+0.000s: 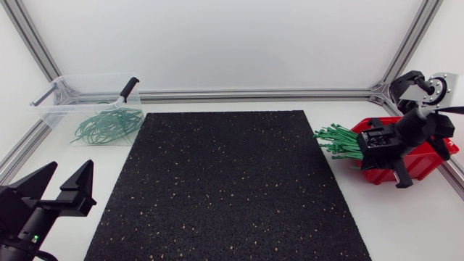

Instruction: Take a green cable tie from the red box, thread the tail through the head to close it, then place it in the transparent bin on the left.

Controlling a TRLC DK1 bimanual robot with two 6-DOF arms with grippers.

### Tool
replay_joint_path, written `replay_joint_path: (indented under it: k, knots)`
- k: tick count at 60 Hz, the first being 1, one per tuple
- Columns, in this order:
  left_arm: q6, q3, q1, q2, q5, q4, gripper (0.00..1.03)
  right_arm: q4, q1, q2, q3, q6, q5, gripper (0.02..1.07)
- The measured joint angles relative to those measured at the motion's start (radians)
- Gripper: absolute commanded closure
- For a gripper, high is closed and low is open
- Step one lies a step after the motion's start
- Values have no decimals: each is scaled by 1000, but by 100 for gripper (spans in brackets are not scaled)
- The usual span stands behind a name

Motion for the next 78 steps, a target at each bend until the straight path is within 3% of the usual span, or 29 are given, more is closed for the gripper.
replay_joint_path:
  k: [14, 20, 41, 67, 78]
  knots:
    - [0, 0, 0, 0, 0, 0, 4, -11, -3, -20, 2, 0, -24, 101]
    - [0, 0, 0, 0, 0, 0, 4, -69, -3, -41, 30, 0, -60, 101]
    - [0, 0, 0, 0, 0, 0, 4, -249, -3, -93, 387, 89, -248, 101]
    - [0, 0, 0, 0, 0, 0, 4, -384, 132, -170, 718, 409, -349, 101]
    - [0, 0, 0, 0, 0, 0, 4, -359, 264, -210, 724, 631, -296, 101]
